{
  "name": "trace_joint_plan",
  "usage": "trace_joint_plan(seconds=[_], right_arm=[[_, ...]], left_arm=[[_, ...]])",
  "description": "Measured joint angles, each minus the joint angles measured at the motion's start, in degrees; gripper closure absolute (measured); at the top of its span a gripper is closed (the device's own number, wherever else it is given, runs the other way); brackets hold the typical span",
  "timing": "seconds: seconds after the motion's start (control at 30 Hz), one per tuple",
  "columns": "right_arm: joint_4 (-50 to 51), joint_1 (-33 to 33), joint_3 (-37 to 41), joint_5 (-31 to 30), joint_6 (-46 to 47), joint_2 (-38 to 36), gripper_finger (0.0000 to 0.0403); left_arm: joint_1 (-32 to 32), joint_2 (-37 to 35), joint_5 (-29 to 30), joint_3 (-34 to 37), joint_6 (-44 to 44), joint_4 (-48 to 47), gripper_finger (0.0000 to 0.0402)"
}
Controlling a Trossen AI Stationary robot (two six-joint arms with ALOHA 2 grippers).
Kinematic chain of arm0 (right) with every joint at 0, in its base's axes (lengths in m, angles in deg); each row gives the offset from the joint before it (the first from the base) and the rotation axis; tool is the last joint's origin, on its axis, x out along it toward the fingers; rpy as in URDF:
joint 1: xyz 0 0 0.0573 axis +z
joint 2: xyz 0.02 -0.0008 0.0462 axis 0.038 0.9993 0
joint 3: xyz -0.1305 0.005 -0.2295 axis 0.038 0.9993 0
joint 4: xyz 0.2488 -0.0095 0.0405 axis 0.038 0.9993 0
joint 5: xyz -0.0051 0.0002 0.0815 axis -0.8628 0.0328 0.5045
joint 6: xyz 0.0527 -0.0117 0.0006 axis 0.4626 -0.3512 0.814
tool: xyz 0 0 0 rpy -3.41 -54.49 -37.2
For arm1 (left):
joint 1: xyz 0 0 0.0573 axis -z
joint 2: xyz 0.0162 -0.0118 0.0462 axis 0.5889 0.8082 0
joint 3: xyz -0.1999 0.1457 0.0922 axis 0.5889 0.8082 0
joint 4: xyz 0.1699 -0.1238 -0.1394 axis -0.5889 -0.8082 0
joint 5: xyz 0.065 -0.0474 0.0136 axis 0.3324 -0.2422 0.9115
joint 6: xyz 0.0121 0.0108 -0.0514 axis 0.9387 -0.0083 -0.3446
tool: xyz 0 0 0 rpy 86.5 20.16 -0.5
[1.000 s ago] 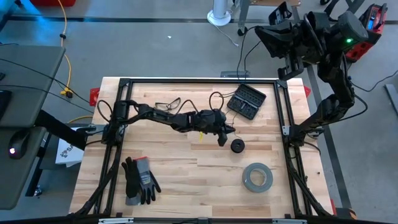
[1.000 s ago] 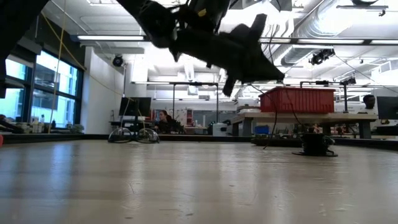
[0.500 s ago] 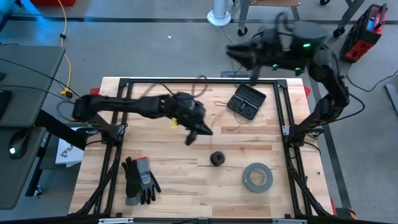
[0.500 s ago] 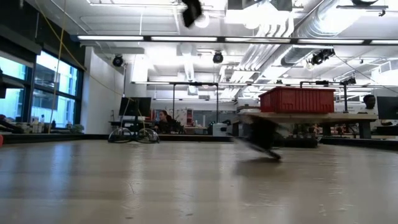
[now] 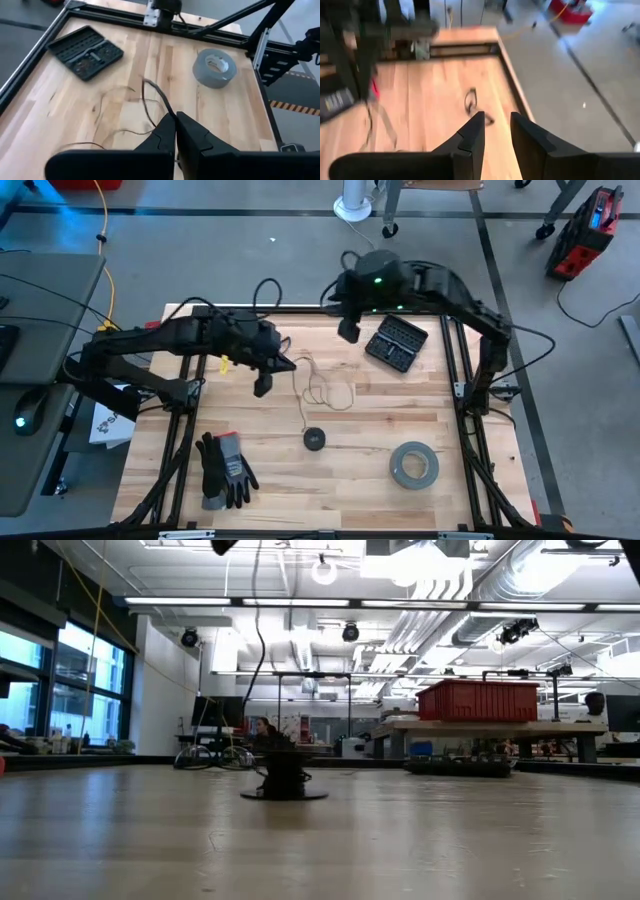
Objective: Coil cords
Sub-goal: Uncoil the black wire from the black spool
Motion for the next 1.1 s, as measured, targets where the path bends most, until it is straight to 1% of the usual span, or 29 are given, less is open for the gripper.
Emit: trace_joint_plan(seconds=[0.03,0.13,0.23,0.37,0.53,0.6,0.7,0.8,0.9,1.0,1.1], right_arm=[[1.1,-0.2,0.0,0.2,0.0,0.9,0.0316],[3.4,-1.4,0.9,3.6,0.0,2.8,0.0316],[2.9,-3.0,6.3,7.2,0.5,2.8,0.0316],[-0.7,-4.5,17.8,11.7,3.4,1.5,0.0316],[-15.1,-3.3,35.2,15.9,8.7,-3.7,0.0316],[-20.6,-2.4,41.5,16.4,11.7,-5.8,0.0316],[-27.3,-1.2,49.3,16.5,16.3,-9.0,0.0316],[-32.8,-0.3,55.4,16.4,20.3,-12.5,0.0316],[-37.2,0.5,60.1,16.2,23.3,-15.3,0.0316],[-40.5,1.0,63.1,15.4,25.3,-17.9,0.0316],[-43.4,1.1,65.0,14.0,27.5,-20.0,0.0316]], left_arm=[[-0.2,-0.8,0.1,0.0,0.1,-0.5,0.0401],[-0.4,-3.2,0.6,0.0,1.5,-1.7,0.0401],[-0.3,-5.8,1.7,0.0,3.0,-1.8,0.0401],[-0.3,-9.0,5.1,0.0,3.3,-2.0,0.0401],[-0.3,-11.5,7.4,0.4,1.8,-1.4,0.0401],[-0.3,-12.7,7.5,1.8,0.7,-0.1,0.0401],[-0.3,-15.2,7.5,6.8,-2.1,5.4,0.0401],[-0.3,-17.0,8.1,12.4,-4.8,11.6,0.0401],[-0.3,-17.4,9.2,16.2,-8.8,15.2,0.0401],[-0.3,-16.6,8.6,17.0,-13.1,19.1,0.0401],[-0.1,-16.0,8.2,15.3,-15.1,23.0,0.0401]])
